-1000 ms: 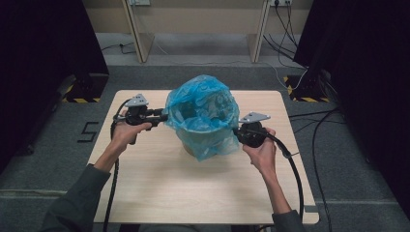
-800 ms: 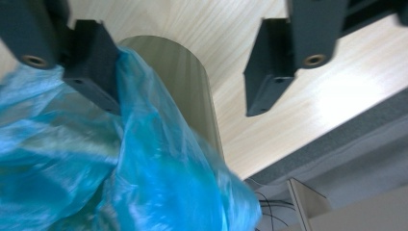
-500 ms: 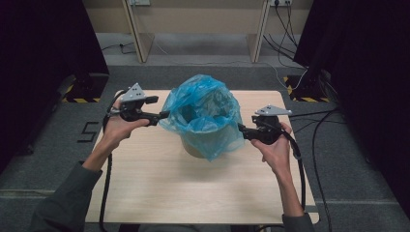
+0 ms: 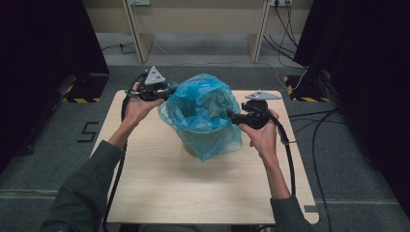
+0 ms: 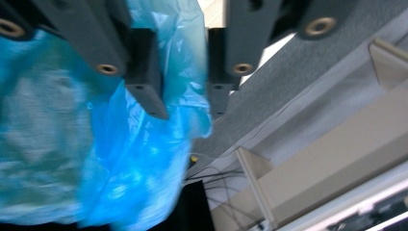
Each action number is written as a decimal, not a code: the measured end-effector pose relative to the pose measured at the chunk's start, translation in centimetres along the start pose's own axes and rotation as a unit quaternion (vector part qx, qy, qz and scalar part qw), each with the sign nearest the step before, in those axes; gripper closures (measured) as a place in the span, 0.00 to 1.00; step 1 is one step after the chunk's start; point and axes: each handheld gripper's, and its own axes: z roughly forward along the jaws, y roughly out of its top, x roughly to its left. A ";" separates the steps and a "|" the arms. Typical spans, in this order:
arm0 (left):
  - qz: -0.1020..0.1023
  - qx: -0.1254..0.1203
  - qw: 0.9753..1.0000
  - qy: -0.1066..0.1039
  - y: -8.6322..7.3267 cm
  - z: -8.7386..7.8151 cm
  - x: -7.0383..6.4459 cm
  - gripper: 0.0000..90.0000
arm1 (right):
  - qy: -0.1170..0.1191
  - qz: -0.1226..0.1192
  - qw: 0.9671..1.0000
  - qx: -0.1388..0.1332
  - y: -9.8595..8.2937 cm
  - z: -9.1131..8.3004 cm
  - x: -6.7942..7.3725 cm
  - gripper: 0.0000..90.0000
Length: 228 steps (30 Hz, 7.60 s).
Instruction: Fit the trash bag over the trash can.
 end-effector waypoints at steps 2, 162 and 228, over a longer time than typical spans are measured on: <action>-0.029 0.003 1.000 -0.010 -0.9 0.4 0.9 0.83 | -0.005 -0.002 1.000 0.003 -0.1 0.2 -0.1 0.45; -0.044 -0.060 0.989 -0.126 -10.0 -6.1 -8.4 0.86 | 0.026 -0.137 0.990 -0.022 -3.0 -3.4 3.0 1.00; 0.001 0.023 0.991 -0.131 -13.2 -2.4 -10.8 0.88 | 0.026 -0.021 0.999 -0.028 0.4 1.2 -2.8 1.00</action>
